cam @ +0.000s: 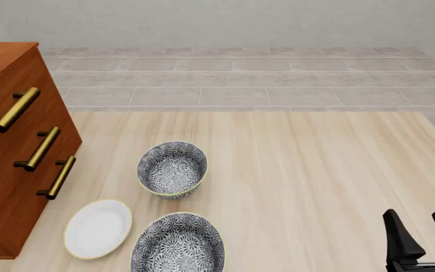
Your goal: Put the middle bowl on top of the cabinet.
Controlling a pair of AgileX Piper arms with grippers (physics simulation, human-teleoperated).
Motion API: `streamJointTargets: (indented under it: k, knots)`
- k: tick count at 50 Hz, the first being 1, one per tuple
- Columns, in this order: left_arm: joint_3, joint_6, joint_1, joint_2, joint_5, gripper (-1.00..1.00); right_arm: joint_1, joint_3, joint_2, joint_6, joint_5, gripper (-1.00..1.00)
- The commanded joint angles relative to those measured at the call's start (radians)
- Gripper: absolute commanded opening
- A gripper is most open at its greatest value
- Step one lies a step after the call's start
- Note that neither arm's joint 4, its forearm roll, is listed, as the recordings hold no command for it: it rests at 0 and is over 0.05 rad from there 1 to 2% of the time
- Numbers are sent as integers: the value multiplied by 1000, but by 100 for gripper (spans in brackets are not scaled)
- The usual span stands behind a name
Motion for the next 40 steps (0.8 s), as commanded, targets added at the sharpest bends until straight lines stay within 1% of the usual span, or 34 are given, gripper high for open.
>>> streamJointTargets:
  k: [1,3,6,8,9,10,19,26,28,29,31,33,34,36,37,40]
  knots:
    - [-14,1,9,-5,1,100,0,0,1,2,-1,100]
    - [-16,1,23,-11,1,100,0,0,0,2,0,100]
    - [-29,-12,11,-17,1,100,0,0,-2,3,2,100]
    - [-35,-9,31,-23,1,100,0,0,-4,3,3,100]
    - [-45,9,41,-24,1,100,0,0,-5,3,4,100]
    - [-47,-3,42,-28,1,100,0,0,-6,3,5,100]
    - [-72,-9,66,-54,1,100,-3,0,-16,4,13,100]
    - [-98,-15,51,-67,1,100,-2,0,-14,4,10,100]
    - [-96,-11,59,-71,1,100,-2,0,-15,4,11,100]
    - [-108,-16,49,-73,1,100,-2,0,-17,5,13,100]
    - [-108,-19,62,-80,1,100,-2,0,-20,5,15,100]
    - [-117,-19,52,-83,1,100,-2,0,-20,5,15,100]
    - [-111,-22,72,-88,1,100,-2,1,-21,5,15,100]
    - [-125,-27,53,-88,1,100,-2,0,-17,5,12,100]
    - [-122,-23,65,-91,1,100,-3,1,-17,5,11,100]
    - [-138,-30,65,-98,1,100,-3,0,-14,5,8,100]
